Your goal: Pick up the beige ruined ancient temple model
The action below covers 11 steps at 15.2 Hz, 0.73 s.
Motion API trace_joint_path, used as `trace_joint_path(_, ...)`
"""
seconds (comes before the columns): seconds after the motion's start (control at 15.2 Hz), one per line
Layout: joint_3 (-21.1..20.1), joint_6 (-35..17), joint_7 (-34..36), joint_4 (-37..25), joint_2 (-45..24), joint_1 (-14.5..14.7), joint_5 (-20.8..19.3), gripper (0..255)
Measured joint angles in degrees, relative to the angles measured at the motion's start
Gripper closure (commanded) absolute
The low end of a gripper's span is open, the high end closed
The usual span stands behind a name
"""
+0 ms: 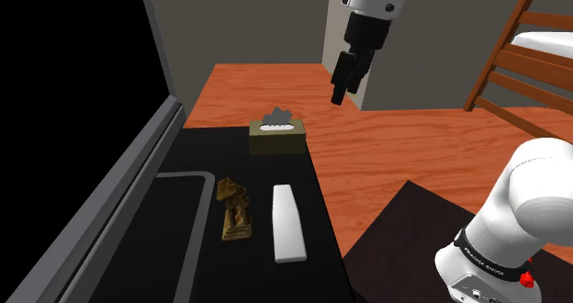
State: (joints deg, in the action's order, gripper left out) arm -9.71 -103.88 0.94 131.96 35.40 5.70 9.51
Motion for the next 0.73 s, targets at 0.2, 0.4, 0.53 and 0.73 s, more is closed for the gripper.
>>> trace_joint_path(0.2, -3.10, -2.72, 2.41, -0.61, -3.10, 1.16, 1.00, 0)
trace_joint_path(0.4, -5.91, -5.27, 4.56, -2.31, -7.22, 1.97, 1.39, 0)
trace_joint_path(0.53, -8.05, -7.64, 6.25, -3.45, -10.64, 2.45, 1.39, 0)
trace_joint_path(0.73, -11.21, -10.38, 9.12, -5.94, -15.67, 3.13, 0.80, 0)
